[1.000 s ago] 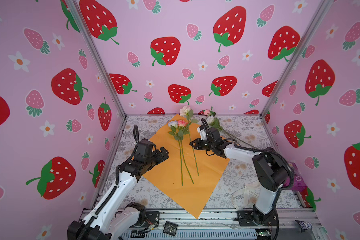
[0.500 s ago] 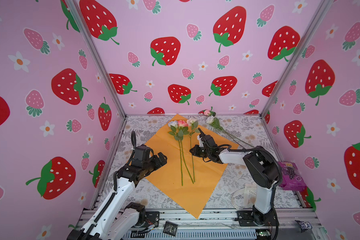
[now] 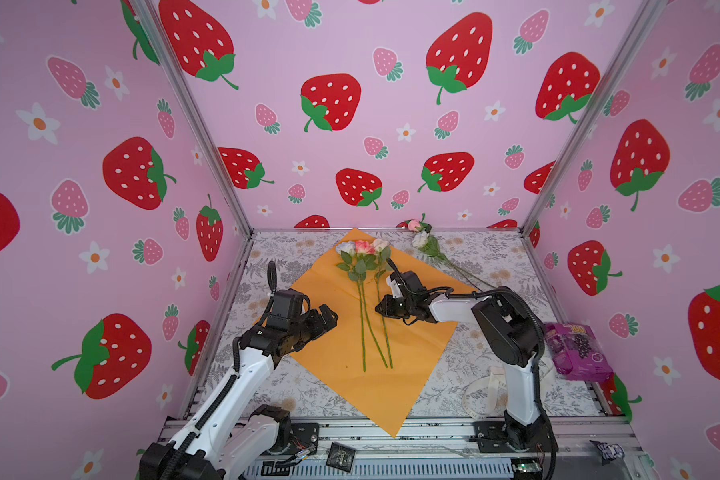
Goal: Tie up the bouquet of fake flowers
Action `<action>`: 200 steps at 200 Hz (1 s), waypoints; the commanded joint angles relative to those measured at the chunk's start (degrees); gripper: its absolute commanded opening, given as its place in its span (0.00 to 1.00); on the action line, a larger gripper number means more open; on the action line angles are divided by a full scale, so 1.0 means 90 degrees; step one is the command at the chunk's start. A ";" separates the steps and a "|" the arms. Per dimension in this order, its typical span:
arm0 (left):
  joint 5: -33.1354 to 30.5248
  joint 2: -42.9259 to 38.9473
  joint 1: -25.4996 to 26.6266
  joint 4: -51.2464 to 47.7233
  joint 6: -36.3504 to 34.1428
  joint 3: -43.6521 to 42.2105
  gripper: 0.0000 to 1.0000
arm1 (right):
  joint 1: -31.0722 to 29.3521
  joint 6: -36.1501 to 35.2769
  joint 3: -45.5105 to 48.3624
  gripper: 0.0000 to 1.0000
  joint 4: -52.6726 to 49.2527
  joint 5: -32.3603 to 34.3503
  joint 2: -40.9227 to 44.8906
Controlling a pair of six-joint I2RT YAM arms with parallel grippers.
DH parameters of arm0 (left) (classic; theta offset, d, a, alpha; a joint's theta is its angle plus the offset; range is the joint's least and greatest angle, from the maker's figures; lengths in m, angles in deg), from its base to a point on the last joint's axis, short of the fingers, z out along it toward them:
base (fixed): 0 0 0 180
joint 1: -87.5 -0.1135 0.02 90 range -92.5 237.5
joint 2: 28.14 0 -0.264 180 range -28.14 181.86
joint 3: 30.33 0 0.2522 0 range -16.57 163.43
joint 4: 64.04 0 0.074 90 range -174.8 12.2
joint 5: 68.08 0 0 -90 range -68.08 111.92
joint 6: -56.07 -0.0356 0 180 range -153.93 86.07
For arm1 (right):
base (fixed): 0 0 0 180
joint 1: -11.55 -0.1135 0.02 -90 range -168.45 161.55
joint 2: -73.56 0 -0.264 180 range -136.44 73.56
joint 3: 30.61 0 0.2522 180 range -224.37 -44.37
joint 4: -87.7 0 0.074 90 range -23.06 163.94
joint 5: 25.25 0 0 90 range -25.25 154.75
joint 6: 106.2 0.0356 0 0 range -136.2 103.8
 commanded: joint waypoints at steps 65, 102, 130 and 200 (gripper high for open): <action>0.0785 0.0410 -0.0003 0.0615 -0.0083 0.0191 0.99 | 0.0628 -0.0462 0.0246 0.44 -0.0985 0.0591 0.1487; 0.1208 0.1121 0.0608 0.1216 -0.0143 0.0501 0.99 | 0.1934 -0.2365 0.0260 0.43 -0.1636 0.1541 0.2178; 0.1420 0.2076 0.1405 0.1619 -0.0178 0.1159 0.99 | 0.2986 -0.3736 -0.0310 0.39 -0.2339 0.1866 0.1716; 0.1429 0.4110 0.2754 0.1340 -0.0414 0.3036 1.00 | 0.3930 -0.6072 -0.1252 0.39 -0.2979 0.1739 0.0484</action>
